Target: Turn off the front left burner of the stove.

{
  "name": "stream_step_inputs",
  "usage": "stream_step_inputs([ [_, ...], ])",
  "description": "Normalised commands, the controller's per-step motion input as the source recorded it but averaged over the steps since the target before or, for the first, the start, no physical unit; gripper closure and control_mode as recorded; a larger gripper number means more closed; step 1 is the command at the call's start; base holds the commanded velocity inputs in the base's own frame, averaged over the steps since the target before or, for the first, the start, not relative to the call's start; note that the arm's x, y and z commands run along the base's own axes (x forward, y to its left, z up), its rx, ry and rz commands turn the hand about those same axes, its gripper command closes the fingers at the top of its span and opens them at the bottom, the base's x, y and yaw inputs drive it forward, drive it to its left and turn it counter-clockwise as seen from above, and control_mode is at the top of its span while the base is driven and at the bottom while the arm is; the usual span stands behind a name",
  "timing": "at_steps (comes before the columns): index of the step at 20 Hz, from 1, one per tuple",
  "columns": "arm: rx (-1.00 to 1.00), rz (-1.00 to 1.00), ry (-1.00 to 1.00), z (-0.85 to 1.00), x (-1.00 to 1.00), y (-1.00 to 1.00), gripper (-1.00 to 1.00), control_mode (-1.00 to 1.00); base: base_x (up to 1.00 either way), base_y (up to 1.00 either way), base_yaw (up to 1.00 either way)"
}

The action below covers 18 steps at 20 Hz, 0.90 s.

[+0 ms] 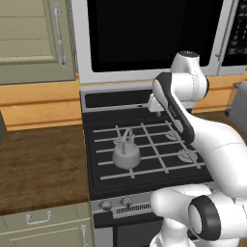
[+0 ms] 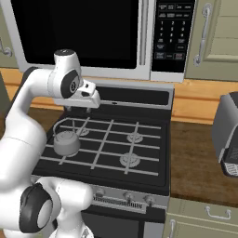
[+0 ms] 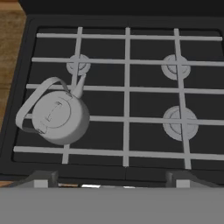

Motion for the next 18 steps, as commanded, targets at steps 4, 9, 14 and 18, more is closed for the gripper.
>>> stream_step_inputs([
  [4,-0.1,0.04,-0.09,0.0,-0.38,0.51,-1.0,-1.0,0.0,0.0,0.0],
  [9,-0.22,0.13,-0.01,-0.19,-0.94,1.0,-1.0,-1.0,0.0,0.0,0.0],
  [14,-0.26,0.17,-0.01,-0.44,-1.0,1.0,-1.0,-1.0,0.0,0.0,0.0],
  [18,-0.26,0.2,-0.03,-0.64,-1.0,1.0,-1.0,-1.0,0.0,0.0,0.0],
])
